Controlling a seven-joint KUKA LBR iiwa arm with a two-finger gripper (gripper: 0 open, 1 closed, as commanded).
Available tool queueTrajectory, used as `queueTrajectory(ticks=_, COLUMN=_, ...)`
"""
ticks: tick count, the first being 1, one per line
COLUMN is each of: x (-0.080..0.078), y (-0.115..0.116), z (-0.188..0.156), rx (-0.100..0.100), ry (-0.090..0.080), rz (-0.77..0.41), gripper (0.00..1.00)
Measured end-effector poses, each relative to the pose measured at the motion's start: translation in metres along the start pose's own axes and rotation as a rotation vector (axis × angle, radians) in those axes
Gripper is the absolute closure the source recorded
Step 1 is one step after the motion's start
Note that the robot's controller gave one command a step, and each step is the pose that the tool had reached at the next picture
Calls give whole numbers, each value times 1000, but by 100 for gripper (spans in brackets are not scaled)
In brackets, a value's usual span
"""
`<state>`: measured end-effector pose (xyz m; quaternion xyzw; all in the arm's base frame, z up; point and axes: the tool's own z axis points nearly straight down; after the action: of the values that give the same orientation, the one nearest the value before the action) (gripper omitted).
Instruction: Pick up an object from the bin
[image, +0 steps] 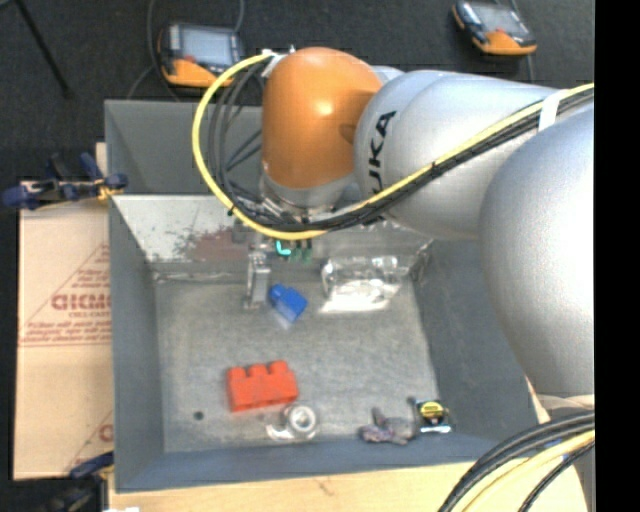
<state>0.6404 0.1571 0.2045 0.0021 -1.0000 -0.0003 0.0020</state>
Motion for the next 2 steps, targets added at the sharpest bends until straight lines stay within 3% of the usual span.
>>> queueTrajectory(ticks=1, x=73, y=-74, z=124, rx=2, ry=-3, rz=-306, gripper=0)
queueTrajectory(ticks=2, x=126, y=-59, z=134, rx=0, ry=-7, rz=-385, gripper=0)
